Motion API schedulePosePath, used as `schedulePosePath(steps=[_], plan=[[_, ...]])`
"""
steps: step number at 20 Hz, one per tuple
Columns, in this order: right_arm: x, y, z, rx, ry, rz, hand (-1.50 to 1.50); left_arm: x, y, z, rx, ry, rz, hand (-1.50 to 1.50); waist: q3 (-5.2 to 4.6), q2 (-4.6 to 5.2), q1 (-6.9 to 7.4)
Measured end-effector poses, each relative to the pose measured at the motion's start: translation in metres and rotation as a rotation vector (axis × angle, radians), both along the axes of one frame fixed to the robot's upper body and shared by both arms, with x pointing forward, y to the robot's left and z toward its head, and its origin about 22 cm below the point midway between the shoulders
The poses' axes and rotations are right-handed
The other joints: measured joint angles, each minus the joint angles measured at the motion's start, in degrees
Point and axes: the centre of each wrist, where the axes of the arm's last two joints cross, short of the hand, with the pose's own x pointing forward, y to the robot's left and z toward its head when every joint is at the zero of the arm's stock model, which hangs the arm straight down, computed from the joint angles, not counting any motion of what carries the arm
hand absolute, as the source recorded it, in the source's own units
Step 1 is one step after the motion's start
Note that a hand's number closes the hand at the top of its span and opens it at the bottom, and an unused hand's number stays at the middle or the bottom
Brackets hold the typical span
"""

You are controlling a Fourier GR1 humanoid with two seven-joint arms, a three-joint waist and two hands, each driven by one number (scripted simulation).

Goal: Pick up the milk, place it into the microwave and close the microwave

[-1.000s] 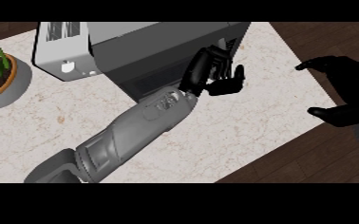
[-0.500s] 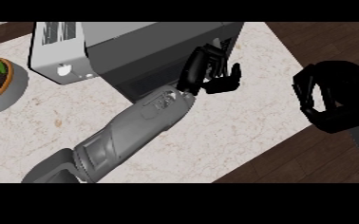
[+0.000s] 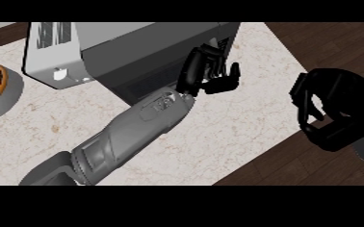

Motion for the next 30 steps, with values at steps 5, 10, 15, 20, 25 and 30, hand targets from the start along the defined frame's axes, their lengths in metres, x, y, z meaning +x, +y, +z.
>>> schedulePosePath(steps=[5, 10, 15, 20, 25, 30], plan=[[-0.006, 0.008, 0.004, 0.002, -0.007, 0.041, 1.50, 0.000, 0.003, -0.001, -0.005, -0.010, 0.028, 1.50, -0.01, -0.04, -0.71], [-0.012, 0.013, 0.006, 0.006, -0.008, 0.068, 1.50, -0.001, 0.001, -0.002, -0.028, -0.013, 0.071, 1.50, -0.04, -0.06, -0.95], [-0.023, 0.023, -0.006, -0.083, 0.066, 0.145, 1.50, -0.005, -0.011, 0.010, -0.166, 0.121, 0.070, 1.50, -0.48, 0.94, 0.53], [-0.036, 0.031, -0.021, -0.077, 0.129, 0.189, 1.50, -0.009, -0.017, 0.018, -0.325, 0.248, 0.003, 1.50, -0.59, 1.29, 2.12], [-0.050, 0.041, -0.031, -0.044, 0.159, 0.216, 1.50, -0.010, -0.017, 0.018, -0.396, 0.315, -0.100, 1.50, -0.49, 1.04, 3.52], [-0.065, 0.049, -0.039, -0.004, 0.177, 0.226, 1.50, -0.010, -0.015, 0.012, -0.438, 0.350, -0.181, 1.50, -0.41, 0.58, 4.91]])
